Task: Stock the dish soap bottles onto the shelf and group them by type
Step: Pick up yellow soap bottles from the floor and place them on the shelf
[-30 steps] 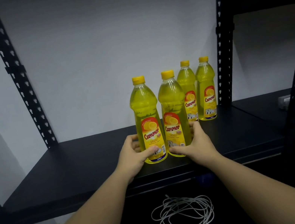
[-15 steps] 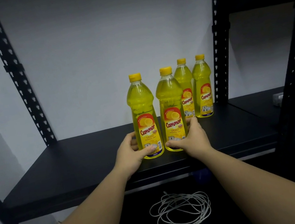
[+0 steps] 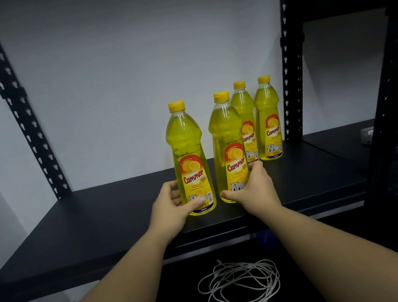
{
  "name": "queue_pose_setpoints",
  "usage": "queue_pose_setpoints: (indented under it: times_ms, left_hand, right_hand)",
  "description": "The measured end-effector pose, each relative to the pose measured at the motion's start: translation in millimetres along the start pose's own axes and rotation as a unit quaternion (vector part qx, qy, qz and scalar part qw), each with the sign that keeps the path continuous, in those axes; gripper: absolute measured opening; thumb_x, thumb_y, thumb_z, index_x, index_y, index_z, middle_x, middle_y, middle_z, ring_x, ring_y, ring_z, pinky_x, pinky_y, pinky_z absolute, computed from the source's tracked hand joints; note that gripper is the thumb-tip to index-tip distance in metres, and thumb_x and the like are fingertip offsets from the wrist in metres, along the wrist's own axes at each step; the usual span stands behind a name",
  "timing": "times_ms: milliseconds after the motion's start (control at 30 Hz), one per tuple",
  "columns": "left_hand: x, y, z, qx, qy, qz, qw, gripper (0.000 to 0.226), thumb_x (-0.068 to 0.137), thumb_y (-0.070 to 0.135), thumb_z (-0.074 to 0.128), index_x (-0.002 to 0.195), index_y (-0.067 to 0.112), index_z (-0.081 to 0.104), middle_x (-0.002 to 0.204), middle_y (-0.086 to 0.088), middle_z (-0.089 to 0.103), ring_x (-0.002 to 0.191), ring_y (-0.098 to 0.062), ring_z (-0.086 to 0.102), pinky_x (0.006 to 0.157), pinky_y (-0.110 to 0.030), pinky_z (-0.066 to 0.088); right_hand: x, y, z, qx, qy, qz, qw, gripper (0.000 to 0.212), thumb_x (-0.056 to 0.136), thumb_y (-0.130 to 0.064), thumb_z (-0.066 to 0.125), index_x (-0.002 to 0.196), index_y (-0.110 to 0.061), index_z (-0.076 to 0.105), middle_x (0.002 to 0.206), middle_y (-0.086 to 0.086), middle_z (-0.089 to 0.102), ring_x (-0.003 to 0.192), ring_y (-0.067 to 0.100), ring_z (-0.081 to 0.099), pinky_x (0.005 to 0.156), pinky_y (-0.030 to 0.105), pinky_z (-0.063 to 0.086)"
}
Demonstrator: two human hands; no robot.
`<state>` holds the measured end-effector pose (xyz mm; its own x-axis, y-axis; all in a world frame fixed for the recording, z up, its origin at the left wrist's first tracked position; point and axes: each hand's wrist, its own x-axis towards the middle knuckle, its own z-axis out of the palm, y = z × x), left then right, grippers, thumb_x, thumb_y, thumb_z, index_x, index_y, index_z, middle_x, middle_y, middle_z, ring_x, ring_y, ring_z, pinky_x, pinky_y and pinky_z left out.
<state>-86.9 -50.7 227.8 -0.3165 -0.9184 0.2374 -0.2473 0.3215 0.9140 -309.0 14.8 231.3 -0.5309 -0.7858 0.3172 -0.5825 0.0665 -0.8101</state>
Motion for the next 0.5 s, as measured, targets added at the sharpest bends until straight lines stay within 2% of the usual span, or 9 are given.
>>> queue_pose_setpoints:
  times_ms: [133,233,500]
  left_hand:
    - [2,1,-2,0.009,0.001,-0.01,1.0,0.087,0.064,0.054,0.094,0.138,0.03,0.055,0.116,0.008,0.074,0.105,-0.011,0.073,0.097,-0.044,0.059]
    - [4,2,0,0.015,0.001,-0.015,1.0,0.088,0.064,0.056,0.093,0.14,0.032,0.055,0.114,0.007,0.075,0.104,-0.013,0.073,0.097,-0.045,0.059]
    - [19,10,20,0.03,0.011,-0.035,0.999,0.085,0.063,0.057,0.092,0.136,0.034,0.055,0.108,0.007,0.076,0.101,-0.012,0.072,0.096,-0.046,0.057]
  right_hand:
    - [9,4,-10,-0.003,0.012,0.026,1.0,0.089,0.066,-0.037,0.098,0.132,-0.019,0.04,0.13,0.004,0.055,0.121,0.025,0.057,0.098,0.045,0.054]
    - [18,13,-24,-0.017,0.013,0.042,0.999,0.085,0.066,-0.039,0.098,0.126,-0.02,0.041,0.127,0.005,0.057,0.119,0.027,0.059,0.097,0.049,0.056]
    - [47,45,-67,-0.032,0.042,0.076,0.996,0.088,0.065,-0.038,0.098,0.129,-0.019,0.04,0.126,0.007,0.057,0.119,0.029,0.059,0.096,0.05,0.056]
